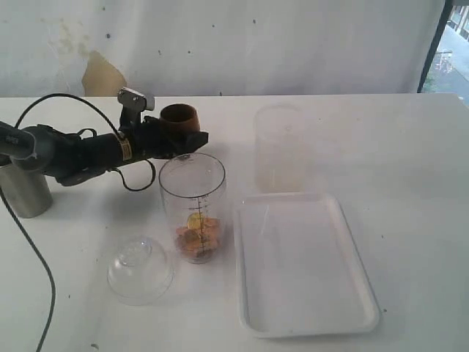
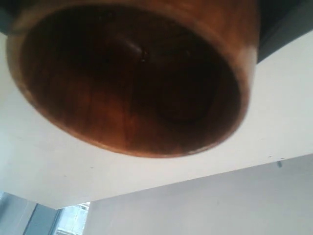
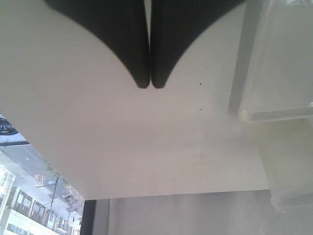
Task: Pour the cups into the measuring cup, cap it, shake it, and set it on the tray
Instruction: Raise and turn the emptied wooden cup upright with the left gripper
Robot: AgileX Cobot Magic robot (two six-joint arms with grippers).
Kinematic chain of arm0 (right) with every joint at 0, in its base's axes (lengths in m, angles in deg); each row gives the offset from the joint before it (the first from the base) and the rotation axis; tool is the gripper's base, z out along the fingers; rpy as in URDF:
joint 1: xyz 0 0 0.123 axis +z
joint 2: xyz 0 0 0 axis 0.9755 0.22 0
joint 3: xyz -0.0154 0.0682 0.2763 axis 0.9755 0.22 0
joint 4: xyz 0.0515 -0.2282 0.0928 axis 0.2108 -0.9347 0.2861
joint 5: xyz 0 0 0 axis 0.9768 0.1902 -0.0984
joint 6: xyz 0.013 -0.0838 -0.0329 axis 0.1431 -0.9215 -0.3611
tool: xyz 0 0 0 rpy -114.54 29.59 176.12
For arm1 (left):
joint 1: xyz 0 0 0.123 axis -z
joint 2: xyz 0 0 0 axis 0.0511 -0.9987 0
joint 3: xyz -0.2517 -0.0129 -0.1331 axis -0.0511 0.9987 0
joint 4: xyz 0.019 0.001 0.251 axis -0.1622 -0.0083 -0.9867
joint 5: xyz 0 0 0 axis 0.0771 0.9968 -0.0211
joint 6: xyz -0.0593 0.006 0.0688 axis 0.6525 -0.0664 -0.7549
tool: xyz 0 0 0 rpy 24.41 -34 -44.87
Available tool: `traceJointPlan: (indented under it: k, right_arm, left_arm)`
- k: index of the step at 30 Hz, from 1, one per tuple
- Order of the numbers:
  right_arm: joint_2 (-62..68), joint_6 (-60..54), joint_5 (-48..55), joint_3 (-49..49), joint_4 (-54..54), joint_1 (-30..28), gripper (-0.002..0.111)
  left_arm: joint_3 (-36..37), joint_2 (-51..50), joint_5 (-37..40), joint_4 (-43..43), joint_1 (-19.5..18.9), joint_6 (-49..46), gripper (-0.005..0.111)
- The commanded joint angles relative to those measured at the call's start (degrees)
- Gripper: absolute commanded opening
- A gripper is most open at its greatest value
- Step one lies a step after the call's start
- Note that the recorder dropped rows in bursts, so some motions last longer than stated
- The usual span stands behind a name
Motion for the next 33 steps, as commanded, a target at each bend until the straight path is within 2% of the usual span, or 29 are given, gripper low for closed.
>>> traceJointPlan:
  k: [1,11,13,14,15,16,17,18,19,21,22,33]
  right_arm:
    - [0.0,0.1,-0.4,-0.1,0.1,0.0,0.0]
    - [0.0,0.1,-0.4,-0.1,0.1,0.0,0.0]
    - [0.0,0.1,-0.4,-0.1,0.1,0.0,0.0]
    - [0.0,0.1,-0.4,-0.1,0.1,0.0,0.0]
    - [0.0,0.1,-0.4,-0.1,0.1,0.0,0.0]
    - [0.0,0.1,-0.4,-0.1,0.1,0.0,0.0]
    - [0.0,0.1,-0.4,-0.1,0.0,0.0,0.0]
    - [0.0,0.1,-0.4,-0.1,0.0,0.0,0.0]
    - [0.0,0.1,-0.4,-0.1,0.0,0.0,0.0]
    - [0.0,0.1,-0.4,-0.1,0.0,0.0,0.0]
    - [0.0,0.1,-0.4,-0.1,0.0,0.0,0.0]
    - [0.0,0.1,-0.4,-0.1,0.0,0.0,0.0]
  left_arm:
    - [-0.2,0.6,-2.7,0.8,-0.1,0.0,0.0]
    - [-0.2,-0.1,-2.1,-4.0,-0.1,1.6,0.0]
    - [-0.2,-0.1,-1.2,-3.6,0.0,1.6,0.005]
    - [-0.2,-0.1,-0.5,-3.6,0.0,1.6,0.01]
    - [-0.2,-0.1,0.2,-3.6,0.2,1.4,0.023]
    - [-0.2,-0.1,0.5,-3.6,0.3,1.4,0.029]
    - [-0.2,-0.1,0.8,-3.6,0.4,1.4,0.046]
    - [-0.2,-0.1,0.5,-3.6,0.4,1.4,0.053]
    - [-0.2,-0.1,0.6,-3.3,0.4,0.7,0.068]
    - [-0.2,-0.1,0.6,-2.9,0.4,0.1,0.083]
    - [-0.2,-0.1,0.6,-2.6,0.4,0.1,0.086]
    - [-0.2,1.3,0.7,-2.0,0.4,-0.3,0.088]
